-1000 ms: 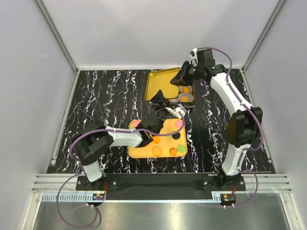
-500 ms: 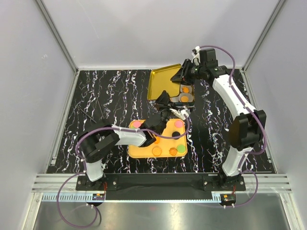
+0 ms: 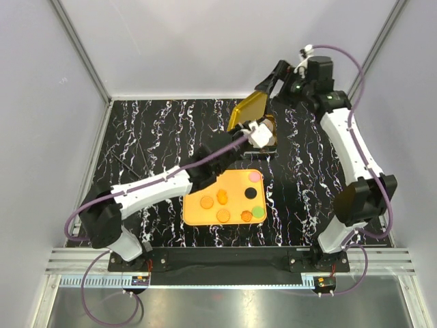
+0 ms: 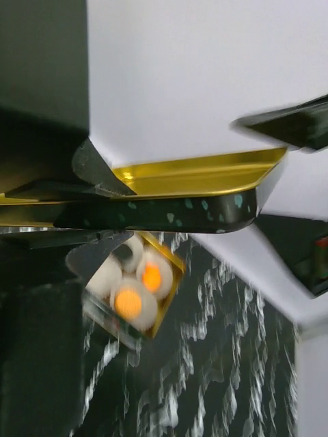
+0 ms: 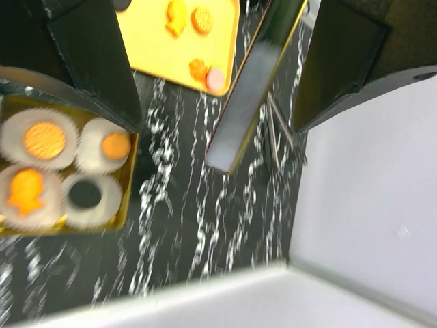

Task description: Pack the cookies

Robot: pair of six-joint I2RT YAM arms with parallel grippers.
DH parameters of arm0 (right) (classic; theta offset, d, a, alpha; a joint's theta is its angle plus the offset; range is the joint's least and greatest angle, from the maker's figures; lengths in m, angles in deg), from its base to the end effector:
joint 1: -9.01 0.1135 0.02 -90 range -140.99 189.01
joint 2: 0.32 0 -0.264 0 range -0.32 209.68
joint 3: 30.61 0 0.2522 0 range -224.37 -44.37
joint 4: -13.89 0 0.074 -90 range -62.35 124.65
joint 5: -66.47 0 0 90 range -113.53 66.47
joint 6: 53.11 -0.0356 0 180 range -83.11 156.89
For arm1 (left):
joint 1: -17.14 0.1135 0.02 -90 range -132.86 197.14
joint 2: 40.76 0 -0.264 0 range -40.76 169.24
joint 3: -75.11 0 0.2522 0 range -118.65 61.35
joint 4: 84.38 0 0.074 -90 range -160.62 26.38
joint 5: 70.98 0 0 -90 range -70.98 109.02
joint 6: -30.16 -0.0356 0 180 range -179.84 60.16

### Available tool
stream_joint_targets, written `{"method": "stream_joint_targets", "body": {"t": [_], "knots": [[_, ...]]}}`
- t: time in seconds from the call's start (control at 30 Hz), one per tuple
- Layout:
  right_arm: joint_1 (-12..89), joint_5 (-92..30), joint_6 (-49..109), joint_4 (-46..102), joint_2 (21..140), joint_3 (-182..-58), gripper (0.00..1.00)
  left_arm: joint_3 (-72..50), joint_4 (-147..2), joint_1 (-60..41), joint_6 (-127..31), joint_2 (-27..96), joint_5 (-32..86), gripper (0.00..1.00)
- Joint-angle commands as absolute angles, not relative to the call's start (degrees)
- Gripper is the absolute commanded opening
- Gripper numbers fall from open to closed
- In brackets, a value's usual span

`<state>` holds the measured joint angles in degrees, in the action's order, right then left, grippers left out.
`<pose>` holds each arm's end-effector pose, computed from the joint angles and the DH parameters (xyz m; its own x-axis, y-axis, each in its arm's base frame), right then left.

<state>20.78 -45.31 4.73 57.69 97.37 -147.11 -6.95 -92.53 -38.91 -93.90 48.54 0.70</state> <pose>0.3802 0.0927 0.4112 -0.6262 0.3744 -0.6839 -0.2189 0.7574 0.6152 0.2186 -0.3046 0.3474 0.3501 0.4320 -0.8311 0.5020 0.6626 0.5559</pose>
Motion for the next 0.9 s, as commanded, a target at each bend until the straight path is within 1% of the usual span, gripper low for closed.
{"method": "stream_joint_targets", "body": {"t": [0.0,0.07,0.1,0.13,0.17,0.2,0.23,0.27,0.3,0.33,0.37,0.4,0.5,0.67,0.7,0.77,0.87], "knots": [[17.1,-42.0,4.8,52.3,92.8,-148.8,1.00,-13.9,-76.5,-34.9,-74.8,46.9,15.9,0.00],[15.8,-41.6,4.0,50.6,91.5,-147.5,1.00,-16.9,-74.6,-31.8,-69.7,47.1,20.8,0.00],[15.3,-41.0,3.9,50.4,91.3,-147.0,1.00,-18.2,-72.5,-30.6,-64.2,48.0,23.0,0.00],[14.5,-40.2,4.2,50.2,91.2,-146.4,1.00,-19.3,-71.9,-29.2,-61.2,48.6,29.8,0.00],[14.2,-39.4,4.5,50.2,91.1,-146.0,1.00,-21.3,-71.8,-26.7,-58.0,49.3,32.6,0.00],[14.0,-38.7,4.8,50.3,91.2,-145.7,1.00,-22.0,-73.2,-25.3,-51.5,50.7,35.4,0.00],[13.6,-38.0,5.2,50.2,91.3,-144.6,1.00,-22.1,-75.1,-23.8,-47.7,51.3,42.6,0.00],[13.4,-38.1,5.3,49.9,91.4,-143.9,1.00,-22.4,-77.3,-21.0,-43.4,52.2,45.8,0.00],[13.2,-38.1,5.4,49.5,91.5,-143.0,1.00,-22.8,-81.7,-19.7,-34.9,54.2,48.5,0.00],[13.0,-38.7,6.1,48.1,91.5,-141.0,1.00,-23.3,-83.9,-18.4,-30.8,55.6,53.9,0.00],[12.8,-39.1,6.5,47.4,91.9,-140.1,1.00,-24.9,-85.4,-16.3,-27.0,57.1,56.2,0.00],[12.6,-39.6,6.7,47.2,92.3,-139.5,1.00,-25.5,-89.9,-15.3,-19.3,60.2,59.5,0.00],[12.4,-40.9,7.5,46.7,94.8,-138.2,1.00,-27.9,-98.0,-12.6,-6.1,66.8,63.5,0.00],[12.3,-40.9,8.1,45.3,99.0,-137.0,1.00,-33.4,-106.4,-10.3,7.2,76.6,64.2,0.00],[12.2,-40.9,8.1,44.6,99.5,-136.8,1.00,-34.3,-109.0,-10.1,8.6,80.0,64.4,0.00],[12.0,-40.8,8.5,43.8,100.9,-136.5,1.00,-36.7,-109.6,-9.5,11.2,84.4,64.1,0.00],[11.8,-41.3,9.4,42.1,102.9,-135.8,1.00,-39.5,-112.4,-8.8,13.5,88.3,63.5,0.00]]}}
